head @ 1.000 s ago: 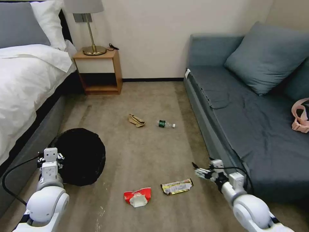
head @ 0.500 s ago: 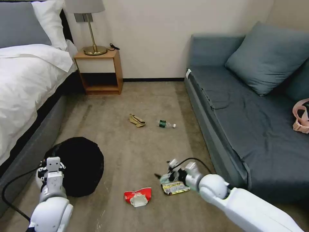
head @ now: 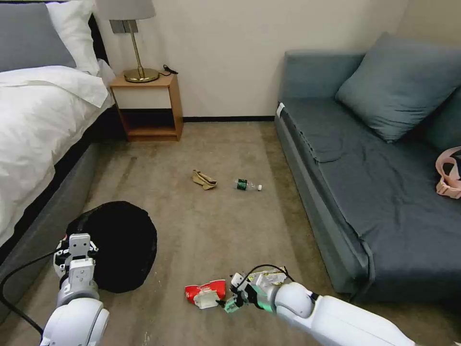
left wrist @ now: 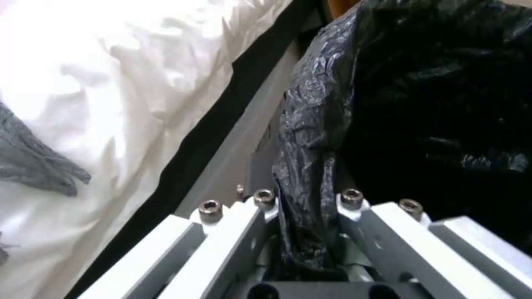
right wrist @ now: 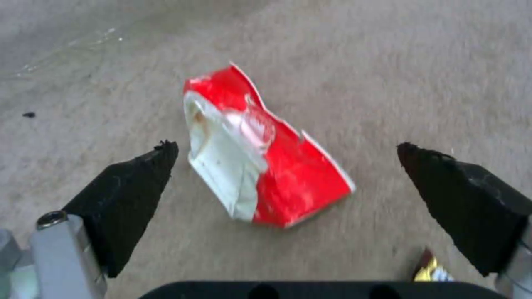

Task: Pick up the trash bin, then pick up the garbage on the floor and place it into the trash bin.

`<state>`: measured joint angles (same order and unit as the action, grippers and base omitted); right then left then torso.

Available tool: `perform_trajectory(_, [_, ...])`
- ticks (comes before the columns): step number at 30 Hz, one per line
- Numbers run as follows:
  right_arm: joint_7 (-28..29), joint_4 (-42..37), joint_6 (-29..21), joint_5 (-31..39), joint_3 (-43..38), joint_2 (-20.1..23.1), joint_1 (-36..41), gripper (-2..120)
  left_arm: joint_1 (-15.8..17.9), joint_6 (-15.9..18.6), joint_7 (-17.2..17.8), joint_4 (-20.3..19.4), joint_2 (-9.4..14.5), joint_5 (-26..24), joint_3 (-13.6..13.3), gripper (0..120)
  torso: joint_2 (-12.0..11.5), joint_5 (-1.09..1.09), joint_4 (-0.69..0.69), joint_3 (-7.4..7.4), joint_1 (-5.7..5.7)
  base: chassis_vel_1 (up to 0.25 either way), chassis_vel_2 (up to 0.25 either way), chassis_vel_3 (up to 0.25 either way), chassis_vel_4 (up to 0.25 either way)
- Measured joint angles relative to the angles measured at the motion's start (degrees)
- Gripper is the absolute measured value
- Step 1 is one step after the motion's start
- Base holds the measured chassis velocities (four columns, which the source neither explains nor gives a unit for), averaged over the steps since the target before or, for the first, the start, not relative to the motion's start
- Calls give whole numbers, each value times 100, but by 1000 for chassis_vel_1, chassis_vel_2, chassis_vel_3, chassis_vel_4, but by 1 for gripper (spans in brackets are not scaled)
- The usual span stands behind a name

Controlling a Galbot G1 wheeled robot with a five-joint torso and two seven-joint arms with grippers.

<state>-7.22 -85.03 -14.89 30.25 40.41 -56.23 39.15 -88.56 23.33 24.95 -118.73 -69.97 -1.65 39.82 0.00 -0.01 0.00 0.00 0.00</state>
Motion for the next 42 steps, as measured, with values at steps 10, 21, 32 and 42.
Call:
perform_trajectory(10, [-68,393,38,-124,743,-492,-418,100,-21,116,25,-112,3,-220,61,4,0,0,0,0,0,0,0,0,0])
perform_trajectory(21, [-56,1419,238,-381,880,-1550,-513,100,-293,93,26,-527,-62,-274,161,4,0,0,2,0,0,0,0,0,0])
perform_trajectory(32, [-269,2107,388,-905,795,-1645,-439,87,-367,105,34,-690,-38,-288,167,4,0,1,0,0,0,0,0,0,0])
perform_trajectory(42, [-483,2633,599,-1183,626,-1758,-432,54,-235,126,42,-546,-55,-289,35,4,0,1,0,0,0,0,0,0,0])
